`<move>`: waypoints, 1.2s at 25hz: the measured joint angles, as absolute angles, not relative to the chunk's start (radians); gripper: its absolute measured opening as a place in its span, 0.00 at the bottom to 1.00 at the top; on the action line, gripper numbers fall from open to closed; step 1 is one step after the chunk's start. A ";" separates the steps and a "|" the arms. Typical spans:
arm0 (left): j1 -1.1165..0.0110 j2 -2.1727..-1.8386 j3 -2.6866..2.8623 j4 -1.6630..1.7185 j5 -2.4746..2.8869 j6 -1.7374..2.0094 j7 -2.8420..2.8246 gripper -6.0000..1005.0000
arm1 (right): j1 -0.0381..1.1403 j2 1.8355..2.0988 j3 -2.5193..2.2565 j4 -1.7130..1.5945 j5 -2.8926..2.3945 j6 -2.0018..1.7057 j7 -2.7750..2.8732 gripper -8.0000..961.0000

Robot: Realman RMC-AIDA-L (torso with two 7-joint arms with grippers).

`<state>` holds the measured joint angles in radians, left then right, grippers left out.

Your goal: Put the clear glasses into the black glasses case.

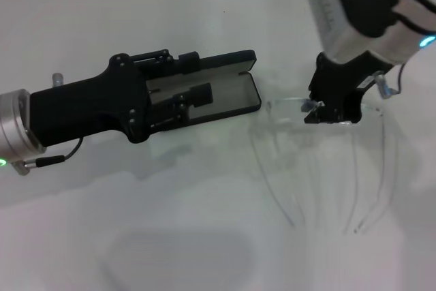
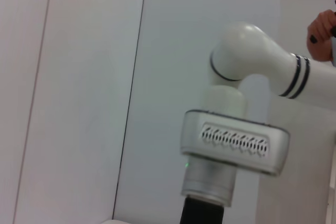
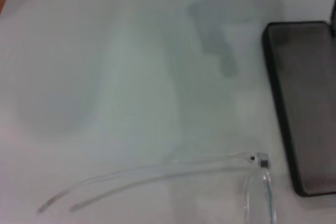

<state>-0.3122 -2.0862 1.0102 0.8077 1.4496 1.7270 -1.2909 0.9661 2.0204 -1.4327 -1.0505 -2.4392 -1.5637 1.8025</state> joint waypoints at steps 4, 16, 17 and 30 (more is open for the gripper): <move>-0.313 -2.086 1.010 0.812 1.401 1.734 -1.297 0.49 | 0.868 2.023 -1.366 -1.164 -2.397 -1.576 1.809 0.14; -0.373 -2.088 1.012 0.908 1.267 1.724 -1.432 0.34 | 0.695 2.017 -1.119 -0.907 -1.796 -1.528 1.460 0.14; -0.383 -2.088 1.014 0.908 1.267 1.723 -1.436 0.33 | 0.696 2.017 -1.117 -0.864 -1.756 -1.529 1.433 0.14; -0.444 -2.092 1.076 0.871 1.242 1.695 -1.420 0.11 | 0.727 2.027 -1.130 -0.580 -1.459 -1.526 1.357 0.14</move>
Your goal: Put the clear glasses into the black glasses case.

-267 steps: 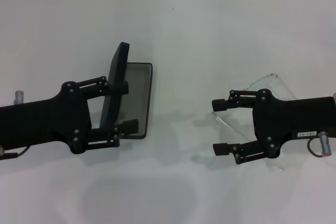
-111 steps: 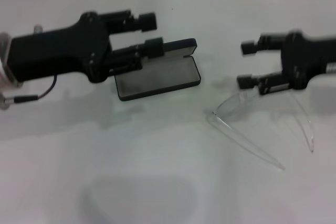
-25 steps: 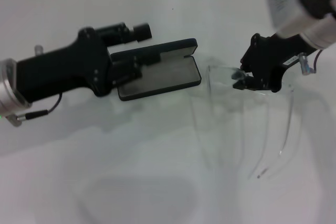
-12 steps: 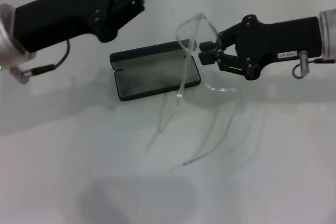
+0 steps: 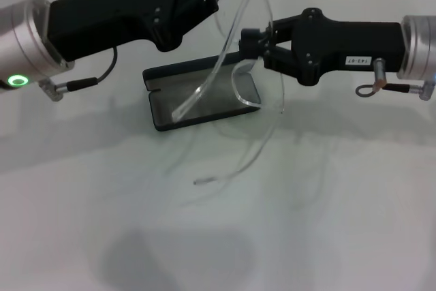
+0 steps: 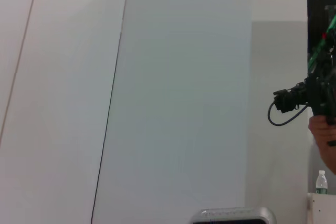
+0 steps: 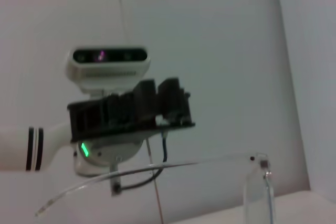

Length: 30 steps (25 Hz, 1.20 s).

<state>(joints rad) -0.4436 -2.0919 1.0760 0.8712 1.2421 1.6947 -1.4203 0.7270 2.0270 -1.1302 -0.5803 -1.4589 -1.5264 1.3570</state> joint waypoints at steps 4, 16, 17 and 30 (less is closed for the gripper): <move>-0.452 -2.092 1.090 0.838 1.240 1.693 -1.420 0.11 | 0.726 2.028 -1.142 -0.554 -1.412 -1.528 1.362 0.14; -0.510 -2.092 1.114 0.720 1.240 1.692 -1.392 0.11 | 0.737 2.028 -1.231 -0.555 -1.307 -1.520 1.361 0.14; -0.510 -2.093 1.114 0.716 1.239 1.692 -1.387 0.11 | 0.738 2.028 -1.231 -0.556 -1.305 -1.520 1.361 0.14; -0.501 -2.094 1.114 0.682 1.210 1.692 -1.356 0.10 | 0.742 2.028 -1.245 -0.560 -1.254 -1.537 1.359 0.14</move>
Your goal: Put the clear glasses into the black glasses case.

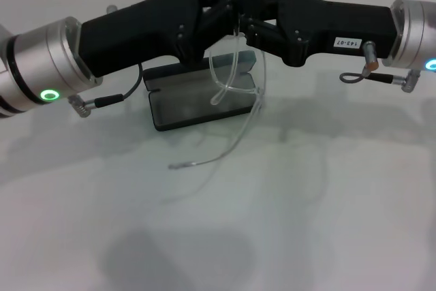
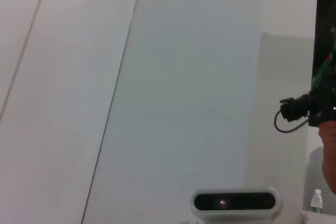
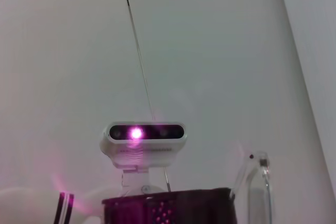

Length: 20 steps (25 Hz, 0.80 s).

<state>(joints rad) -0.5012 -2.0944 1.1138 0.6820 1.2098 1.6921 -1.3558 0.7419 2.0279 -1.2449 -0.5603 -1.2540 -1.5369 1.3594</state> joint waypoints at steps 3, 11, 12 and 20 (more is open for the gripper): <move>-0.505 -2.094 1.114 0.661 1.193 1.692 -1.341 0.10 | 0.740 2.028 -1.245 -0.565 -1.254 -1.545 1.361 0.14; -0.504 -2.094 1.114 0.660 1.182 1.697 -1.338 0.10 | 0.733 2.027 -1.246 -0.566 -1.241 -1.555 1.361 0.14; -0.502 -2.094 1.114 0.662 1.174 1.700 -1.338 0.10 | 0.731 2.027 -1.246 -0.564 -1.241 -1.553 1.360 0.14; -0.477 -2.091 1.106 0.668 1.126 1.779 -1.314 0.10 | 0.705 2.027 -1.238 -0.560 -1.231 -1.499 1.356 0.14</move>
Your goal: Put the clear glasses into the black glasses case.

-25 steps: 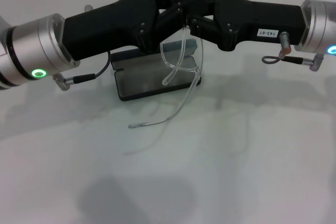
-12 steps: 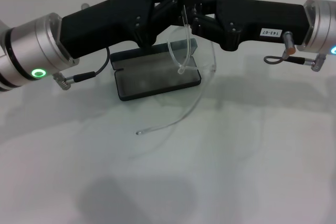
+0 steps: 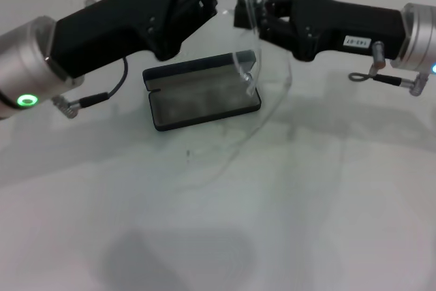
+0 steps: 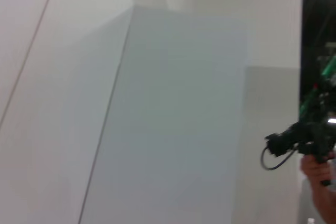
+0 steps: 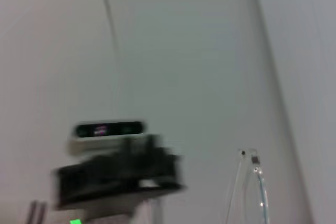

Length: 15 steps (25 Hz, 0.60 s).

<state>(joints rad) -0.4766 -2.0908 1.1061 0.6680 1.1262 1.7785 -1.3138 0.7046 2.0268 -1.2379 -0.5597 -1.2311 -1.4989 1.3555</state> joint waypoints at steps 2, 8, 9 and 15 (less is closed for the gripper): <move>-0.460 -2.091 1.110 0.669 1.112 1.825 -1.273 0.10 | 0.692 2.027 -1.236 -0.559 -1.201 -1.471 1.355 0.14; -0.421 -2.091 1.163 0.665 1.094 1.937 -1.177 0.10 | 0.625 2.028 -1.238 -0.560 -0.997 -1.452 1.338 0.14; -0.419 -2.089 1.190 0.666 1.093 1.951 -1.154 0.10 | 0.614 2.028 -1.240 -0.560 -0.953 -1.460 1.326 0.14; -0.434 -2.086 1.234 0.661 1.108 1.955 -1.120 0.10 | 0.596 2.028 -1.244 -0.528 -0.784 -1.532 1.278 0.14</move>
